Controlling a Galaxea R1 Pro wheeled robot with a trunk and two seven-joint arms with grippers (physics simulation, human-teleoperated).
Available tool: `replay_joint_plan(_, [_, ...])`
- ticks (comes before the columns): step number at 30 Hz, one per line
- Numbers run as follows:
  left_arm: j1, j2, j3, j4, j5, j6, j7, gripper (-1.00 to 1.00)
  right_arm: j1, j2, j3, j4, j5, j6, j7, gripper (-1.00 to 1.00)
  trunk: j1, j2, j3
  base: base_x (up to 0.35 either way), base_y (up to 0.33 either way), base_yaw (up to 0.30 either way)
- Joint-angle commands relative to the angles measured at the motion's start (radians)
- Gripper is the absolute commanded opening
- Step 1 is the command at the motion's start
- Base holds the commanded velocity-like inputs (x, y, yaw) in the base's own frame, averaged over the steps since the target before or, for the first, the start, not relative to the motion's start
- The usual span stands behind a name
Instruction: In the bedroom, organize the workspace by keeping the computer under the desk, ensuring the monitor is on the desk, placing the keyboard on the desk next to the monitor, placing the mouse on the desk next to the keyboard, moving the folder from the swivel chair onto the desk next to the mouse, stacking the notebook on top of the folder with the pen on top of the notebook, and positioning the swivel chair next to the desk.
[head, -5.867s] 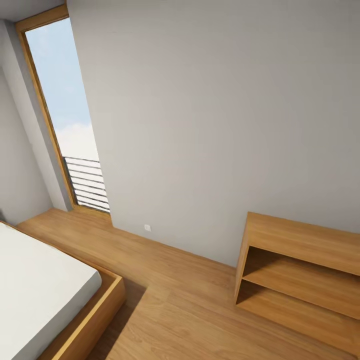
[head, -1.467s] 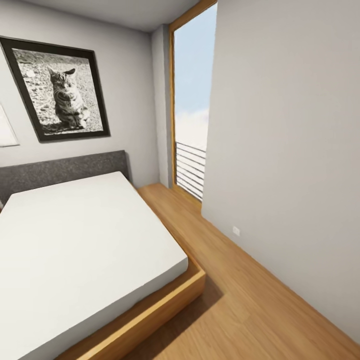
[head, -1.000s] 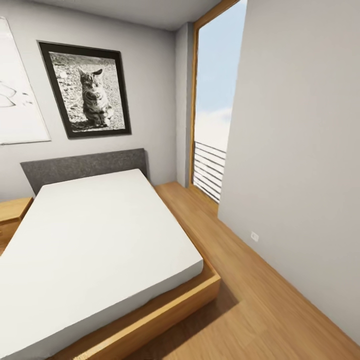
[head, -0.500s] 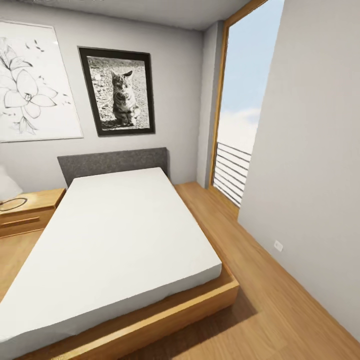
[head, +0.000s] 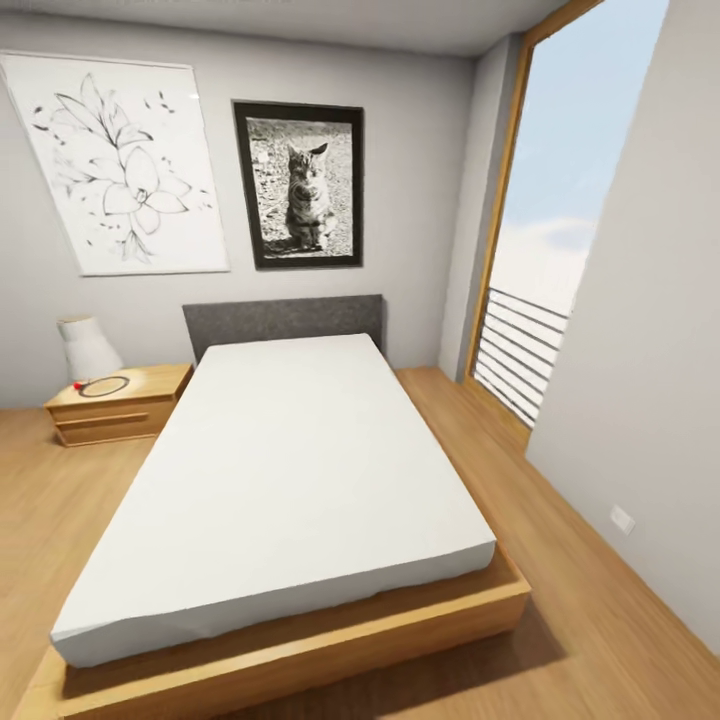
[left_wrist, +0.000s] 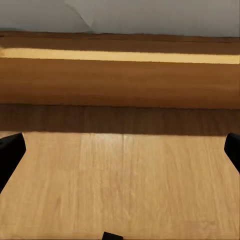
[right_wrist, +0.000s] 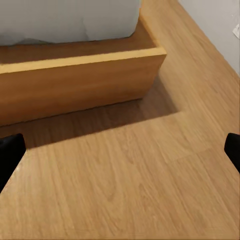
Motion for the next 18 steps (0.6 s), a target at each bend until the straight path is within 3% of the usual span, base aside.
replay_joint_plan(1, [0.0, 0.0, 0.003, -0.001, -0.002, -0.001, 0.0, 1.0, 0.0, 0.0, 0.001, 0.0, 0.014, 0.0, -0.01, 1.0, 0.0, -0.001, -0.001, 0.0, 0.291, 0.291])
replay_joint_plan(6, [0.0, 0.0, 0.004, -0.001, -0.002, -0.001, 0.0, 1.0, 0.0, -0.001, 0.001, 0.002, 0.025, 0.0, -0.01, 1.0, 0.0, -0.001, -0.001, 0.0, 0.215, 0.291])
replay_joint_plan(18, [0.0, 0.0, 0.003, -0.001, -0.002, -0.001, 0.0, 1.0, 0.0, -0.003, 0.001, 0.002, 0.027, 0.0, -0.01, 1.0, 0.0, -0.001, -0.001, 0.0, 0.019, 0.291])
